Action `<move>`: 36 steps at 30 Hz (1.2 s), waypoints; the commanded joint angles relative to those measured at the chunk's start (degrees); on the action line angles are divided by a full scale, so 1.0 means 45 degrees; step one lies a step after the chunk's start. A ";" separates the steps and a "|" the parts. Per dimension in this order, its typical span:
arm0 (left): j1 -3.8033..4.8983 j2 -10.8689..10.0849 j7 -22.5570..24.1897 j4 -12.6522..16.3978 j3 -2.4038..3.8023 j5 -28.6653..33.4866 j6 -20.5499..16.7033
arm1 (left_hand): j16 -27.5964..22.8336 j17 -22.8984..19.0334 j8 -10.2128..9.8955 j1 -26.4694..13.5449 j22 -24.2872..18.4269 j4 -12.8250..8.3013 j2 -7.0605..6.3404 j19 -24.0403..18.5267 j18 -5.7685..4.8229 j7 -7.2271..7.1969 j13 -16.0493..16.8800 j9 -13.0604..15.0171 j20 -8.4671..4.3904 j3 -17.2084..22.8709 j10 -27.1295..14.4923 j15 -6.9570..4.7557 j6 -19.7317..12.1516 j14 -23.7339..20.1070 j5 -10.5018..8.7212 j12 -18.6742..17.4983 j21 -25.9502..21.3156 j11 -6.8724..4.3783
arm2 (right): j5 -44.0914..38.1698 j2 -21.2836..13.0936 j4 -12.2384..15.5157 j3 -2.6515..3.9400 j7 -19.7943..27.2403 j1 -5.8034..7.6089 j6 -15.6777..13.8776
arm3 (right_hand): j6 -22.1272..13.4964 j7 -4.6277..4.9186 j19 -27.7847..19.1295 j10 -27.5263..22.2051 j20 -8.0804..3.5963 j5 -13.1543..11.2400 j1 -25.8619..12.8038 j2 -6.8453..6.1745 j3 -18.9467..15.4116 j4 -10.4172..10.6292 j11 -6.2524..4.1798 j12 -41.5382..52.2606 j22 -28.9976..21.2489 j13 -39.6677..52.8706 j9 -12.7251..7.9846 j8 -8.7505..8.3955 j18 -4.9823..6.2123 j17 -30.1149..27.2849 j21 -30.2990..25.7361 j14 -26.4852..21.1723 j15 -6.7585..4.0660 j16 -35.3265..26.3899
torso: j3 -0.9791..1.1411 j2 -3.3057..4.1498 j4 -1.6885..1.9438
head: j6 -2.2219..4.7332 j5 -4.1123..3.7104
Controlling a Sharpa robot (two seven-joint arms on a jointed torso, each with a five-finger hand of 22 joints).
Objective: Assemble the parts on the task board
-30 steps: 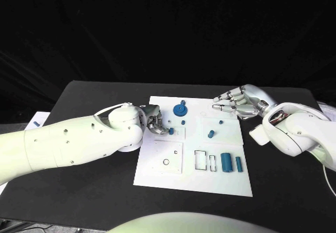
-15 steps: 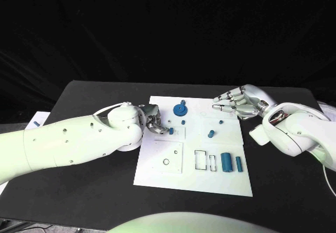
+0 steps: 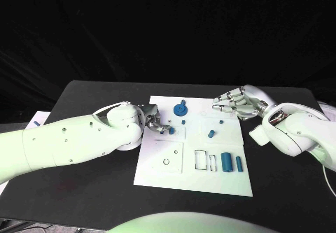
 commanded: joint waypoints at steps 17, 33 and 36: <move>0.0009 -0.0057 -0.0055 -0.0063 0.0073 0.0257 -0.0067 | 0.0040 0.3351 -0.0080 0.0028 0.3273 -0.0018 0.0125 0.1291 -0.0115 -0.0018 -0.0088 0.0035 -0.0087 0.0433 0.0053 -0.0062 0.0002 0.1341 0.0047 -0.0032 -0.0054 -0.0022 | -0.0026 0.0024 -0.0020 0.0000 0.0064 -0.0028 0.0240 | 0.0028 -0.0022 -0.0075 -0.0093 0.0004 0.0060 -0.0098 0.0054 -0.0088 -0.0021 -0.0030 0.0024 0.1220 -0.0005 0.0017 0.0011 0.0079 -0.0011 -0.0056 0.0629 -0.0020 -0.0083 | -0.0002 0.0000 -0.0009 | 0.0037 0.0025; 0.0139 -0.0343 0.2106 -0.0393 0.0330 0.3928 -0.2456 | 0.0040 0.3351 -0.0450 0.0061 0.2415 -0.0017 0.0138 0.0615 0.0299 0.0337 -0.2081 -0.0077 0.0077 -0.0492 -0.1071 0.0128 -0.0747 0.1341 0.0017 -0.2038 -0.1789 0.0280 | -0.0016 0.0061 -0.0086 -0.0002 0.0047 -0.0046 0.0243 | 0.0029 -0.0023 -0.0084 -0.0089 0.0004 0.0112 -0.0094 0.0058 -0.0096 -0.0019 -0.0031 0.0038 0.1208 0.0001 0.0018 0.0012 0.0083 -0.0016 -0.0065 0.0629 -0.0021 -0.0090 | -0.0004 0.0004 -0.0012 | 0.0142 -0.0044; 0.0156 -0.0361 0.2269 -0.0474 0.0334 0.4082 -0.2465 | -0.0048 0.3216 -0.0523 0.0490 0.1954 -0.0034 0.0202 0.0261 0.0504 0.0439 -0.3088 -0.0093 0.0123 -0.0552 -0.1647 0.0192 -0.1021 0.1300 0.0009 -0.3042 -0.2724 0.0370 | -0.0011 0.0061 -0.0092 -0.0002 0.0044 -0.0049 0.0243 | 0.0029 -0.0023 -0.0084 -0.0089 0.0004 0.0112 -0.0094 0.0058 -0.0096 -0.0019 -0.0031 0.0038 0.1208 0.0001 0.0018 0.0012 0.0083 -0.0016 -0.0065 0.0629 -0.0021 -0.0090 | 0.0002 -0.0004 -0.0001 | 0.0157 -0.0063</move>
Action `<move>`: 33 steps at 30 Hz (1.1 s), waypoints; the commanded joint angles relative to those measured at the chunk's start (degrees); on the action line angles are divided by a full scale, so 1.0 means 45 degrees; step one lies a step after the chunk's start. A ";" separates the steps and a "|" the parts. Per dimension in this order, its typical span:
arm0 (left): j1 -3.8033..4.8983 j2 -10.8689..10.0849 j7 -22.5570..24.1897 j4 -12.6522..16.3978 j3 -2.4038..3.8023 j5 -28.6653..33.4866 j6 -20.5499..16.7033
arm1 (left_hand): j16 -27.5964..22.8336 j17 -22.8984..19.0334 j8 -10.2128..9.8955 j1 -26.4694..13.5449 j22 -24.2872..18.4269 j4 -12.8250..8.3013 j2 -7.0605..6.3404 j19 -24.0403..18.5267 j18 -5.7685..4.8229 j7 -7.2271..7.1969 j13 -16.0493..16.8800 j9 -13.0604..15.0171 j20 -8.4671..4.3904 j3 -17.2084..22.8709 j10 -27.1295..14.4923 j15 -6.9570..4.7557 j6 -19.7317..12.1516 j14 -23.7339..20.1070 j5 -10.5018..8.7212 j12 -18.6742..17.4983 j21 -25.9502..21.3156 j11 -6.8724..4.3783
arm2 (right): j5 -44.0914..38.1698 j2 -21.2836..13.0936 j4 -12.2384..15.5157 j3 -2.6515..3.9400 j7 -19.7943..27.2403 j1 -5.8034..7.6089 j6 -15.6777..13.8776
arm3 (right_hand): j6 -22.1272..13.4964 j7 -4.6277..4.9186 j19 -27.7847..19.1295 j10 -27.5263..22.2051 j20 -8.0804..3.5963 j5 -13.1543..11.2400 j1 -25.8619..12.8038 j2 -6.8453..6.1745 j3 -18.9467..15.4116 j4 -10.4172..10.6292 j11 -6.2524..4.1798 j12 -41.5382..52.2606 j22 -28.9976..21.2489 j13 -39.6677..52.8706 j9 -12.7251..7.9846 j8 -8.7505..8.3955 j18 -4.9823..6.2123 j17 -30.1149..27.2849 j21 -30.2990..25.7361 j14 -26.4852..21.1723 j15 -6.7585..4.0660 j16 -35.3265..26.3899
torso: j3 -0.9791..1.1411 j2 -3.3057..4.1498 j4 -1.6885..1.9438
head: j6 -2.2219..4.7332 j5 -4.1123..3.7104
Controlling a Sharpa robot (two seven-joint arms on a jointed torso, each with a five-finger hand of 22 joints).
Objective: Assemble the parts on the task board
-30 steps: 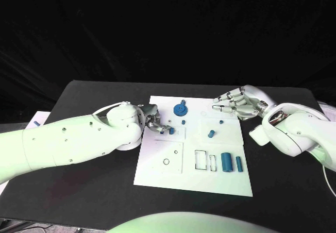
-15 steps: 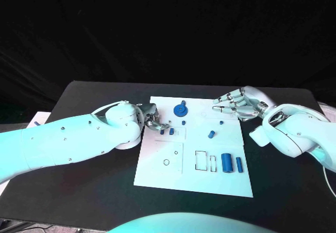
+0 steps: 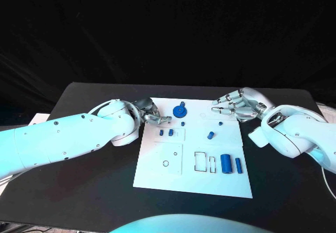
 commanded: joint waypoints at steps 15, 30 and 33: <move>0.0082 0.0887 0.6228 -0.0916 -0.0002 -0.1001 -0.0621 | -1.0433 -0.7677 -0.3348 0.6854 -0.4578 -0.2277 -0.0541 -0.4424 0.1949 0.1607 -0.8317 -0.3123 0.1378 0.1759 -0.4614 0.1537 -0.2113 -0.3922 -0.0288 -0.8945 -1.2178 0.1678 | 0.0044 0.0095 -0.0158 -0.0002 0.0195 -0.0016 -0.0184 | 0.0068 -0.0042 -0.0936 -0.1775 -0.0030 0.0217 0.0155 0.0228 0.0029 0.0026 -0.0061 -0.3541 0.0042 -0.2626 0.0039 0.0029 0.0369 -0.1663 -0.0838 0.0177 -0.0054 -0.1371 | -0.0010 0.0003 -0.0019 | 0.0327 -0.0178; 0.0126 0.2197 0.5361 -0.2021 -0.0167 -0.4527 0.1439 | -0.6796 -0.5164 -0.5413 0.7008 -0.4377 -0.2200 -0.0460 -0.2348 0.1812 0.1232 -1.0953 -0.5083 0.1273 -0.0127 -0.4014 0.1341 -0.0669 -0.1407 -0.0260 -1.0647 -1.1323 0.1654 | -0.0037 0.0150 -0.0230 -0.0002 0.0283 -0.0016 -0.0337 | 0.0282 -0.0099 -0.0937 -0.2253 -0.0109 0.0238 0.0448 0.0152 0.0251 0.0147 -0.0126 -0.6547 -0.0171 -0.5422 0.0072 0.0025 0.0396 -0.2453 -0.1079 0.0129 -0.0127 -0.2330 | -0.0011 0.0012 -0.0002 | 0.0506 -0.0324; 0.0127 0.2391 0.5081 -0.2182 -0.0199 -0.4839 0.1715 | -0.4921 -0.3420 -0.5660 0.7112 -0.2756 -0.2138 -0.0375 -0.1308 0.1416 0.1229 -1.1294 -0.5317 0.1197 -0.0203 -0.3819 0.1261 -0.0360 -0.0634 -0.0243 -1.0806 -0.8657 0.1617 | -0.0040 0.0161 -0.0237 -0.0002 0.0289 -0.0016 -0.0339 | 0.0282 -0.0099 -0.0932 -0.2244 -0.0110 0.0240 0.0449 0.0146 0.0256 0.0157 -0.0126 -0.6589 -0.0170 -0.5477 0.0071 0.0022 0.0396 -0.2452 -0.1082 0.0135 -0.0128 -0.2340 | -0.0007 0.0017 -0.0016 | 0.0505 -0.0312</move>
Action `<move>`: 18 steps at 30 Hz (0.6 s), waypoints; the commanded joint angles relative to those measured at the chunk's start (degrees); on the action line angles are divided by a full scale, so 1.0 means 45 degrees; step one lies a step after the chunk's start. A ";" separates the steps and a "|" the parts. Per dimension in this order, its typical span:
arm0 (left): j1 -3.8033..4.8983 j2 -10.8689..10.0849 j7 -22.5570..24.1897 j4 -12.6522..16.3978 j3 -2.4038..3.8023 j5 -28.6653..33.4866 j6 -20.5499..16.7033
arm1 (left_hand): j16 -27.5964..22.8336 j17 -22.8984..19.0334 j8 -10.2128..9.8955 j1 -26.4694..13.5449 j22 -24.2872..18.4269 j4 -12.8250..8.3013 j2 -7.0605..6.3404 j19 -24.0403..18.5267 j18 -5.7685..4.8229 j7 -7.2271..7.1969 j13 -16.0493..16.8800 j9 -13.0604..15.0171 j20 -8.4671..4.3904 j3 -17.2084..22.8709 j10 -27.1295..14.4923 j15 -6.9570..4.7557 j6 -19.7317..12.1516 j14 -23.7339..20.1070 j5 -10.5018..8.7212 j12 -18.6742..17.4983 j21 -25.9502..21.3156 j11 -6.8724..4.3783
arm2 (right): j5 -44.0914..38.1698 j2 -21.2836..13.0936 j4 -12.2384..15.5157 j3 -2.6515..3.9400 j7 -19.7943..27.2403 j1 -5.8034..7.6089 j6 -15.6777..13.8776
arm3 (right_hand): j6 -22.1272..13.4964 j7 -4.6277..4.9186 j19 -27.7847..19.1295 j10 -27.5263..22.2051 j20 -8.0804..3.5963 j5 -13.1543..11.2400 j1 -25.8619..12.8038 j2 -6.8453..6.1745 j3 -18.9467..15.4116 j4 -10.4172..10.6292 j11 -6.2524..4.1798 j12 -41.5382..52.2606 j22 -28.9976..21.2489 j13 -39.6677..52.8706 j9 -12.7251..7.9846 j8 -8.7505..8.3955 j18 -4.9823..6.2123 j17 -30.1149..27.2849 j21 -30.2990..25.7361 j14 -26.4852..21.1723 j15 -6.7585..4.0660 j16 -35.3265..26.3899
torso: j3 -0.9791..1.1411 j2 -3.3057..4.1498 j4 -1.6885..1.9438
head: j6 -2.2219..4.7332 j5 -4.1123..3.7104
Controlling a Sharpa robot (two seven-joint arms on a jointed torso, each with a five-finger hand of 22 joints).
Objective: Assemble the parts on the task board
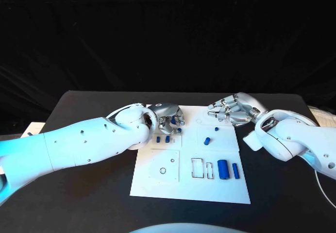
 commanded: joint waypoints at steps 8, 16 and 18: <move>0.0019 0.0487 -0.0706 -0.0513 -0.0024 -0.1490 0.1163 | 0.2551 0.2458 -0.0469 0.0264 0.2532 0.0110 0.0216 0.1301 -0.0687 0.0054 -0.0608 -0.0415 -0.0061 0.0021 0.0526 0.0000 0.0497 0.1035 0.0017 -0.0316 0.4071 -0.0031 | -0.0080 0.0021 -0.0015 0.0000 0.0177 -0.0010 -0.0068 | 0.0065 0.0020 -0.0015 0.0131 -0.0068 0.0072 0.0122 -0.0044 0.0062 0.0052 0.0015 -0.0116 -0.0012 -0.0114 0.0013 0.0017 0.0189 -0.0051 -0.0070 0.0087 -0.0080 -0.0114 | -0.0005 -0.0004 0.0019 | 0.0003 -0.0023; 0.0018 0.0781 -0.0649 -0.0760 -0.0021 -0.1557 0.1084 | 0.2790 0.2618 -0.0557 0.0339 0.2967 0.0157 0.0377 0.1466 -0.0782 0.0060 -0.0785 -0.0503 -0.0079 0.0322 0.0783 -0.0031 0.0723 0.1155 0.0022 -0.0433 0.4730 -0.0055 | -0.0085 0.0032 -0.0024 0.0000 0.0176 -0.0011 -0.0046 | 0.0064 0.0020 -0.0011 0.0132 -0.0068 0.0074 0.0122 -0.0047 0.0065 0.0058 0.0016 -0.0141 -0.0009 -0.0147 0.0012 0.0015 0.0188 -0.0058 -0.0070 0.0088 -0.0080 -0.0126 | 0.0001 0.0001 0.0001 | -0.0013 -0.0009; 0.0017 0.0841 -0.0620 -0.0812 -0.0020 -0.1561 0.1033 | 0.2823 0.2633 -0.0584 0.0325 0.3048 0.0179 0.0386 0.1498 -0.0801 0.0059 -0.0820 -0.0522 -0.0079 0.0371 0.0835 -0.0028 0.0751 0.1177 0.0020 -0.0462 0.4855 -0.0050 | -0.0086 0.0037 -0.0025 0.0000 0.0175 -0.0011 -0.0038 | 0.0064 0.0020 -0.0011 0.0132 -0.0068 0.0074 0.0122 -0.0047 0.0065 0.0058 0.0016 -0.0141 -0.0009 -0.0147 0.0012 0.0015 0.0188 -0.0058 -0.0070 0.0088 -0.0080 -0.0126 | 0.0004 0.0001 0.0001 | -0.0012 -0.0009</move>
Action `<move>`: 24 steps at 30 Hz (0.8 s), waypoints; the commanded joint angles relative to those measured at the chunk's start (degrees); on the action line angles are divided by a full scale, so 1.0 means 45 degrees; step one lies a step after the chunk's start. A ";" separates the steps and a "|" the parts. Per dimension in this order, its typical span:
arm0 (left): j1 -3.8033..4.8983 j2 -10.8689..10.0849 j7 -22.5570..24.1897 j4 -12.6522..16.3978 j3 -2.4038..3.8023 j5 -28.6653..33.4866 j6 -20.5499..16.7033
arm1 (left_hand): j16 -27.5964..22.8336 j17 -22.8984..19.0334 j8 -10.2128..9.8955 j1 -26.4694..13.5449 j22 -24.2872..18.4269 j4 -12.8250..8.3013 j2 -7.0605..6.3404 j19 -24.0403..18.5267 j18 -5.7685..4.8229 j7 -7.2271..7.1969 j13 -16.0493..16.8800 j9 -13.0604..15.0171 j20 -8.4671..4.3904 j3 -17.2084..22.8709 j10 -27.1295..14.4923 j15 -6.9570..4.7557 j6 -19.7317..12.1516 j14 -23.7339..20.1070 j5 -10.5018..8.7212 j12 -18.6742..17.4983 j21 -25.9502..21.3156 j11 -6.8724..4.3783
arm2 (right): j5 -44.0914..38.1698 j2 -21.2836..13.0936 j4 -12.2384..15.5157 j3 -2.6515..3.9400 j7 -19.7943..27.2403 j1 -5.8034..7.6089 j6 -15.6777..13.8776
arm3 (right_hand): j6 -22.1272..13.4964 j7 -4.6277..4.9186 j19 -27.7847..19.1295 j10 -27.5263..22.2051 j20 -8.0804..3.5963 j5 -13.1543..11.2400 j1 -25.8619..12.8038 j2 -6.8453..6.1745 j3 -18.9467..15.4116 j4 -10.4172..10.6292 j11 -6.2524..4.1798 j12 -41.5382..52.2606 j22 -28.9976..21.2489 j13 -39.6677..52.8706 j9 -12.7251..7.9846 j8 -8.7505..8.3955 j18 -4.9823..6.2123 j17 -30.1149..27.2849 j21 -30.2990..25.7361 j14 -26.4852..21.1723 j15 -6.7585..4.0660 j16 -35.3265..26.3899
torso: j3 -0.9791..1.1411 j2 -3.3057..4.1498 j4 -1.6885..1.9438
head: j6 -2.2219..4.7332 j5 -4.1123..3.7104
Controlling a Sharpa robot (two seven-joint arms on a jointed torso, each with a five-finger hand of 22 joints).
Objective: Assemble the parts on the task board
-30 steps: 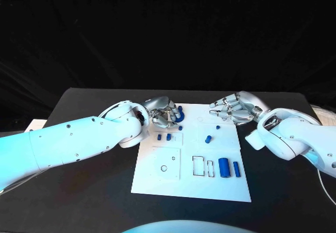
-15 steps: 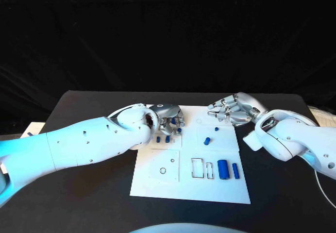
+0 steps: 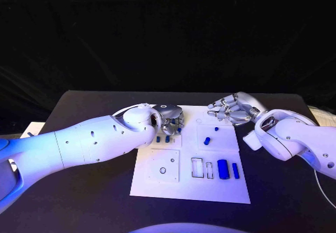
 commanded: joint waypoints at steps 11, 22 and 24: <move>0.0008 0.0306 -0.0148 -0.0234 0.0010 -0.0256 0.0223 | 0.0151 0.0013 -0.0139 0.0002 0.0303 0.0021 0.0088 0.0206 -0.0258 0.0001 -0.0150 -0.0089 -0.0027 0.0290 0.0292 -0.0045 0.0217 0.0371 0.0022 -0.0186 0.0464 0.0007 | -0.0080 0.0030 -0.0004 0.0000 0.0122 -0.0011 0.0084 | 0.0065 0.0021 -0.0008 0.0092 -0.0069 0.0075 0.0122 -0.0049 0.0034 0.0033 -0.0031 -0.0094 -0.0010 -0.0050 0.0015 0.0014 0.0189 -0.0028 -0.0073 0.0090 -0.0080 -0.0065 | 0.0012 -0.0006 0.0007 | -0.0034 -0.0019; 0.0008 0.0397 -0.0595 -0.0333 0.0011 -0.0255 0.1029 | 0.0152 -0.0102 -0.0155 0.0059 0.0523 -0.0025 0.0117 0.0299 -0.0303 0.0095 -0.0252 -0.0120 -0.0059 0.0529 0.0503 -0.0079 0.0481 0.0423 0.0022 -0.0312 0.0800 -0.0029 | -0.0081 0.0044 -0.0020 0.0000 0.0116 -0.0014 0.0150 | 0.0071 0.0022 -0.0004 0.0109 -0.0069 0.0073 0.0109 -0.0049 0.0034 0.0050 -0.0032 -0.0115 -0.0009 -0.0085 0.0016 0.0016 0.0188 -0.0030 -0.0074 0.0093 -0.0079 -0.0075 | 0.0011 -0.0007 0.0007 | -0.0067 -0.0002; 0.0007 0.0418 -0.0703 -0.0339 0.0011 -0.0255 0.1196 | 0.0100 -0.0209 -0.0189 0.0060 0.0558 -0.0035 0.0102 0.0320 -0.0311 0.0087 -0.0269 -0.0138 -0.0064 0.0557 0.0505 -0.0081 0.0463 0.0412 0.0020 -0.0344 0.0857 -0.0026 | -0.0081 0.0048 -0.0021 0.0000 0.0118 -0.0016 0.0160 | 0.0071 0.0022 -0.0004 0.0109 -0.0069 0.0073 0.0109 -0.0049 0.0034 0.0050 -0.0032 -0.0115 -0.0009 -0.0085 0.0016 0.0016 0.0188 -0.0030 -0.0074 0.0093 -0.0079 -0.0075 | 0.0007 -0.0004 0.0007 | -0.0068 0.0003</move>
